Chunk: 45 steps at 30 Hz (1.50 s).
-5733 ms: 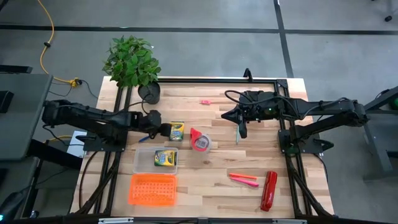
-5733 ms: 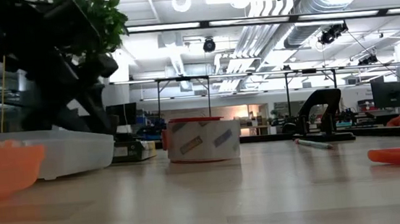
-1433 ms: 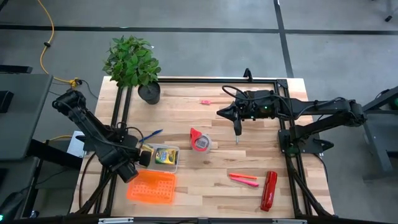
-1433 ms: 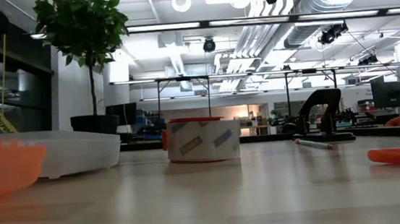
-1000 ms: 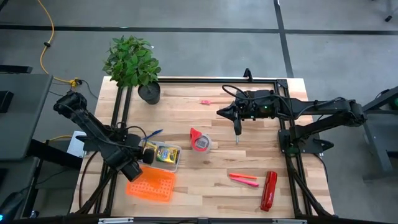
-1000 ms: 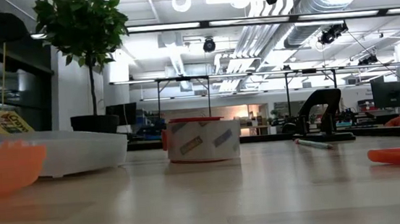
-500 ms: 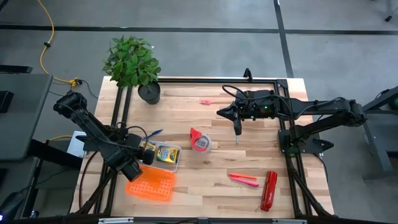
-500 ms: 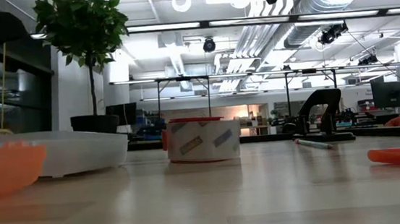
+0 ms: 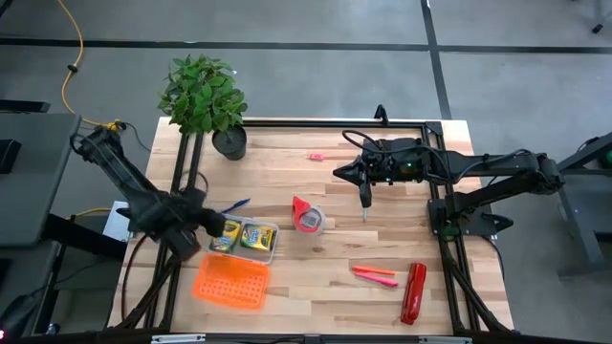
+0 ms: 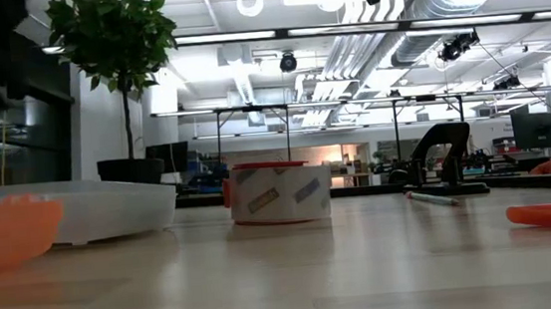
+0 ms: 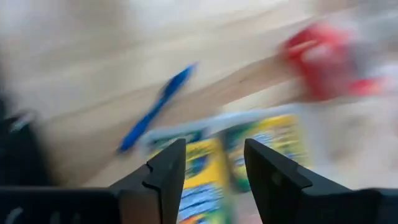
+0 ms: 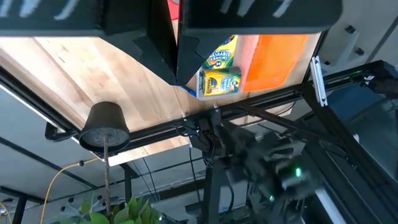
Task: Pack school essentials
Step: Put the blue pencil into the orange supply box
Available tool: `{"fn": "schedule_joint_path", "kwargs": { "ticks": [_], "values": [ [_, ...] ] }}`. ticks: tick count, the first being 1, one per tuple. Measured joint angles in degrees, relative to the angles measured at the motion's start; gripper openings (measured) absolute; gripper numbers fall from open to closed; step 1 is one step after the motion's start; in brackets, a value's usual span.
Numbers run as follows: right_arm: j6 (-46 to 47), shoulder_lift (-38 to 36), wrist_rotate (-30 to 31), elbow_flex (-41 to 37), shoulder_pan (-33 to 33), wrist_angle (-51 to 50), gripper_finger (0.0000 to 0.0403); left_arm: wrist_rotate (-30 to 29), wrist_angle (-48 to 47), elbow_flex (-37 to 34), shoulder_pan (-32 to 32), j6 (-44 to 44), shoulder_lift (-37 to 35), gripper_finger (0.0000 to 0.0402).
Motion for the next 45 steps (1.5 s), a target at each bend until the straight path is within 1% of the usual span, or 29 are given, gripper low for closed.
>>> {"fn": "schedule_joint_path", "kwargs": {
  "ticks": [2, 4, 5, 7, 9, 11, 13, 15, 19, 22, 24, 27, 29, 32, 35, 37, 39, 42, 45],
  "values": [
    [-0.53, 0.00, -0.01, 0.00, 0.00, 0.70, 0.0000, -6.54, 5.39, 0.49, 0.00, 8.74, -5.02, 0.0152],
    [-0.61, 0.00, -0.01, 0.00, -0.01, 1.21, 0.0000, -12.29, 13.27, 0.97, 0.18, 20.82, -9.86, 0.0150],
    [-0.61, 0.00, -0.03, 0.00, -0.02, 1.35, 0.0000, -13.81, 17.80, 1.19, 0.57, 27.86, -12.16, 0.0149],
    [-0.63, 0.00, -0.69, 0.00, -0.01, 2.12, 0.0000, -14.01, 28.30, 1.29, 2.38, 42.37, -16.27, 0.0146],
    [-0.91, 0.00, -1.02, 0.00, -0.01, 3.21, 0.0000, -11.21, 39.42, 1.29, 5.42, 56.56, -18.87, 0.0144],
    [-1.69, 0.00, -1.10, 0.00, 0.00, 4.50, 0.0000, -6.47, 50.30, 1.33, 9.30, 69.42, -19.96, 0.0141],
    [-2.50, 0.00, -1.11, 0.00, 0.00, 6.11, 0.0000, -0.30, 58.73, 1.33, 13.66, 79.27, -20.13, 0.0138],
    [-2.65, 0.00, -1.12, 0.00, 0.00, 7.72, 0.0000, 6.38, 64.30, 1.33, 18.27, 86.19, -19.77, 0.0136],
    [-3.74, 0.00, -1.72, 0.00, -0.02, 9.89, 0.0000, 17.48, 68.20, 1.33, 27.98, 92.59, -18.11, 0.0136],
    [-4.04, 0.00, -2.80, 0.00, -0.02, 10.96, 0.0000, 27.13, 69.45, 1.32, 34.57, 96.23, -16.56, 0.0136],
    [-4.06, 0.00, -2.88, 0.00, -0.02, 11.13, 0.0000, 32.50, 70.98, 1.26, 37.72, 98.60, -15.52, 0.0136],
    [-4.31, 0.00, -3.50, 0.00, -0.02, 11.13, 0.0000, 37.41, 74.14, 1.26, 40.47, 102.29, -14.50, 0.0136],
    [-6.06, 0.00, -4.23, 0.00, -0.02, 11.13, 0.0000, 38.58, 75.72, 1.26, 41.32, 104.66, -13.92, 0.0136],
    [-7.91, 0.00, -5.37, 0.00, -0.02, 11.13, 0.0000, 38.74, 76.75, 1.26, 41.83, 105.65, -13.51, 0.0136],
    [-7.65, 0.00, -5.43, 0.00, 0.00, 11.13, 0.0000, 37.88, 76.53, 1.26, 42.03, 105.66, -13.47, 0.0135],
    [-5.90, 0.00, -5.03, 0.00, -0.02, 11.13, 0.0000, 36.87, 76.36, 1.26, 42.03, 106.08, -13.47, 0.0135],
    [-4.48, 0.00, -3.32, 0.00, -0.02, 11.13, 0.0000, 35.76, 76.32, 1.26, 42.03, 106.10, -13.47, 0.0135],
    [-1.84, 0.00, 1.71, 0.00, -0.01, 10.99, 0.0000, 34.78, 75.96, 1.26, 42.03, 106.12, -13.47, 0.0123],
    [1.35, -0.02, 7.22, 0.09, -0.24, 6.30, 0.0001, 33.71, 74.83, 1.26, 42.01, 106.38, -13.47, 0.0083]
  ]
}}
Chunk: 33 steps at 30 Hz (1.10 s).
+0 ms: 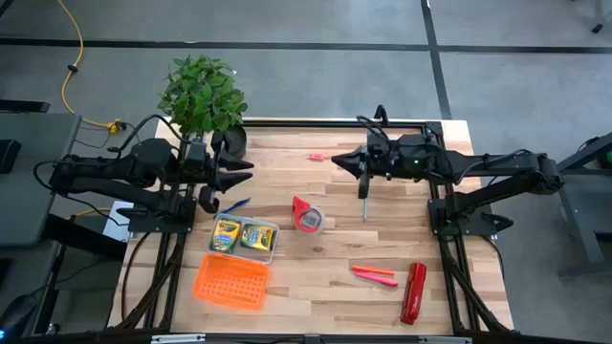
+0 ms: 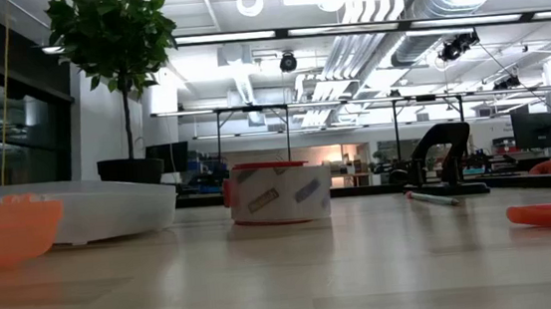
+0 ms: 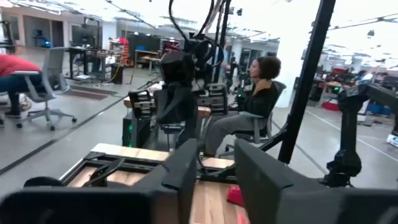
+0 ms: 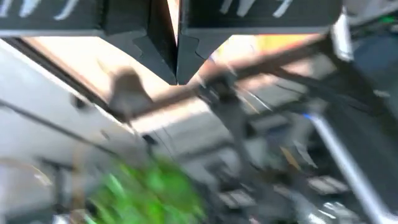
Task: Pack school essentials
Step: Put the blue pencil into the orange supply box
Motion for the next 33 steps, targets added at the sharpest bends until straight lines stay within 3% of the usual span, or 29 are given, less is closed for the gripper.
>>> {"fn": "schedule_joint_path", "kwargs": {
  "ticks": [4, 10, 16, 21, 25, 33],
  "values": [
    [6.31, 0.00, 5.09, 0.00, -0.61, -13.55, 0.0018, -0.63, -1.28, 0.00, 0.00, -1.04, 0.00, 0.0011],
    [24.61, 3.37, 10.74, 0.00, -1.15, -36.05, 0.0105, -0.72, -5.46, -0.06, 0.00, -0.96, 0.00, 0.0002],
    [43.31, 12.88, 10.74, -0.02, -4.86, -54.12, 0.0170, -1.07, -6.14, -0.11, 0.00, 0.31, 0.00, 0.0000],
    [45.09, 22.23, 9.08, -0.09, -8.88, -53.47, 0.0172, -2.22, -6.21, -0.11, 0.00, 1.15, 0.00, 0.0000],
    [43.38, 27.71, 4.46, -0.09, -11.75, -49.52, 0.0172, -2.31, -6.34, -0.11, 0.00, -0.97, 0.00, 0.0000],
    [43.20, 31.61, 0.57, -0.09, -15.19, -45.92, 0.0172, -2.30, -6.36, -0.11, 0.00, -1.88, 0.06, 0.0000]
  ]
}}
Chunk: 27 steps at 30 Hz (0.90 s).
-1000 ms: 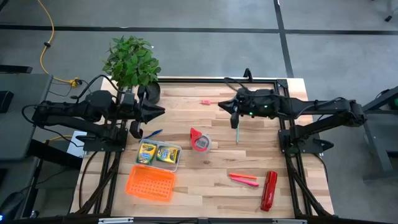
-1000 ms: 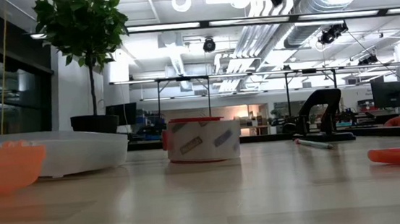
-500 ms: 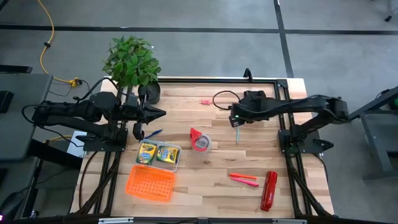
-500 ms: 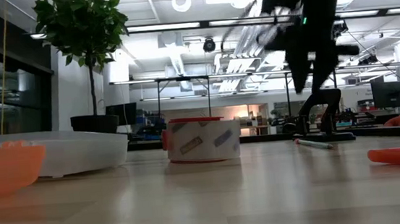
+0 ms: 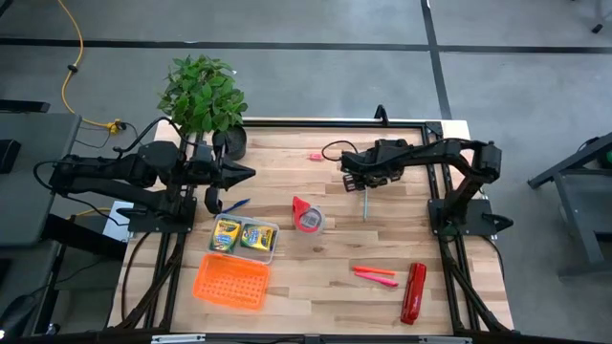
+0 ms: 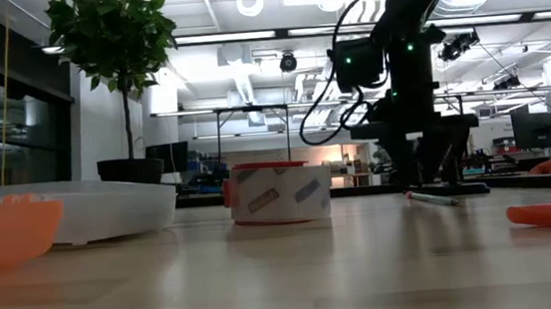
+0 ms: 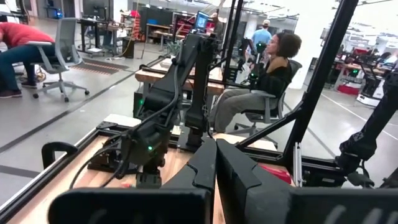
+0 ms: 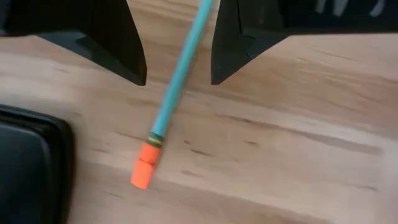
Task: Pack school essentials
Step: Put the blue pencil into the orange supply box
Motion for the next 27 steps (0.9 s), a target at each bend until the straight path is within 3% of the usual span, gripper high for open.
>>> {"fn": "schedule_joint_path", "kwargs": {
  "ticks": [13, 19, 27],
  "values": [
    [-2.04, 0.02, -5.42, 0.00, -7.31, 0.76, 0.0171, 0.04, -0.04, 0.02, -0.02, -0.14, 0.82, 0.0000],
    [-3.58, 1.97, -11.40, 0.00, -8.35, 0.58, 0.0171, 0.04, -0.02, 0.02, -0.01, 0.01, 0.81, 0.0000],
    [-3.09, 4.83, -11.93, 0.24, -8.32, 0.89, 0.0154, 0.01, 0.02, 0.02, 0.00, -0.14, 0.79, 0.0000]
  ]
}}
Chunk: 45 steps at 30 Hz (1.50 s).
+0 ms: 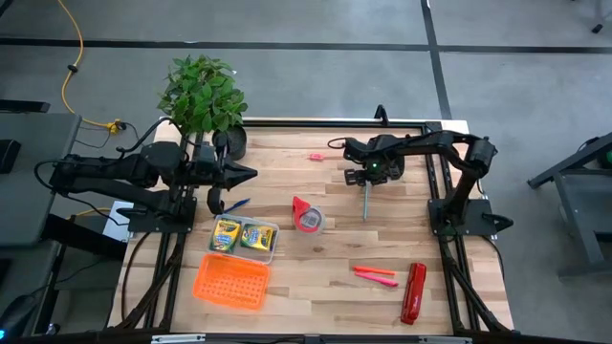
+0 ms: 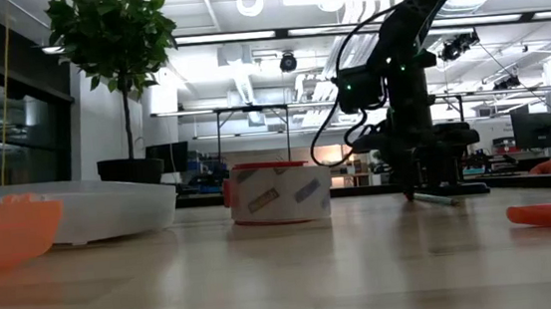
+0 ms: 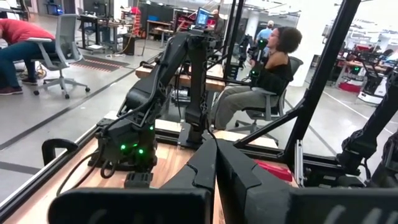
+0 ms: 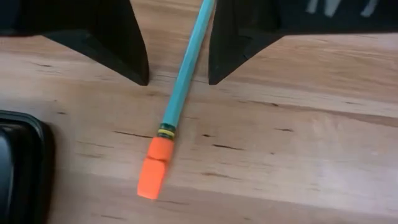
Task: Pack school essentials
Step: Put the blue pencil into the orange supply box
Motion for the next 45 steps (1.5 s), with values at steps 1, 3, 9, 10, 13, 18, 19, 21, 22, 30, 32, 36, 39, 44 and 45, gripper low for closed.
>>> {"fn": "schedule_joint_path", "kwargs": {
  "ticks": [1, 3, 9, 10, 13, 18, 19, 21, 22, 30, 32, 36, 39, 44, 45],
  "values": [
    [0.03, 0.01, 0.06, -0.02, 0.00, 0.00, 0.0144, -0.01, 0.00, 0.00, 0.00, 0.00, 0.00, 0.0000],
    [0.39, 0.04, 0.31, -0.03, 0.02, 0.00, 0.0119, -0.01, 0.00, 0.00, 0.00, 0.00, 0.00, 0.0000],
    [-0.49, 0.15, 1.73, -0.08, 0.19, 0.25, 0.0021, -0.04, 0.01, 0.00, 0.00, 0.06, 0.00, 0.0000],
    [-1.19, 0.15, 1.97, -0.12, 0.29, 0.25, 0.0012, -0.06, 0.02, 0.00, 0.00, 0.04, 0.00, 0.0000],
    [-2.79, 0.20, 2.40, -0.13, 0.77, 0.27, 0.0015, -0.06, 0.01, 0.00, 0.00, -0.43, 0.00, 0.0000],
    [-6.11, -1.44, 3.64, -0.47, 2.21, 0.20, 0.0007, -0.08, 0.02, 0.00, 0.00, -1.31, 0.00, 0.0000],
    [-6.71, -1.98, 3.79, -0.52, 2.50, 0.50, 0.0005, -0.08, 0.02, 0.00, 0.00, -1.31, 0.00, 0.0000],
    [-8.47, -4.23, 3.82, -0.49, 3.12, 0.51, 0.0005, -0.20, 0.04, 0.00, 0.00, -1.32, 0.00, 0.0000],
    [-9.44, -5.64, 3.64, -0.43, 3.58, 0.42, 0.0005, -0.50, 0.06, 0.00, -0.01, -1.31, 0.00, 0.0001],
    [-12.52, -18.98, 6.91, -0.37, 10.16, 2.87, 0.0002, -2.13, 0.09, 0.00, -0.02, -1.32, 0.00, 0.0014],
    [-12.97, -22.51, 9.39, -0.35, 12.31, 6.03, 0.0001, -2.24, 0.09, 0.00, -0.02, -1.33, 0.00, 0.0018],
    [-16.15, -28.18, 13.47, -0.35, 16.45, 14.19, 0.0001, -3.76, 0.07, 0.00, -0.02, -1.33, 0.00, 0.0029],
    [-18.54, -30.89, 14.93, -0.30, 18.62, 20.78, 0.0001, -4.35, 0.06, 0.00, -0.01, -1.33, 0.00, 0.0041],
    [-23.57, -32.31, 15.21, -0.30, 21.05, 30.58, 0.0001, -4.76, 0.06, 0.02, 0.00, -2.45, 1.14, 0.0083],
    [-24.81, -32.35, 15.21, -0.30, 21.37, 32.44, 0.0000, -4.95, 0.02, 0.02, 0.00, -2.88, 1.66, 0.0094]
  ]
}}
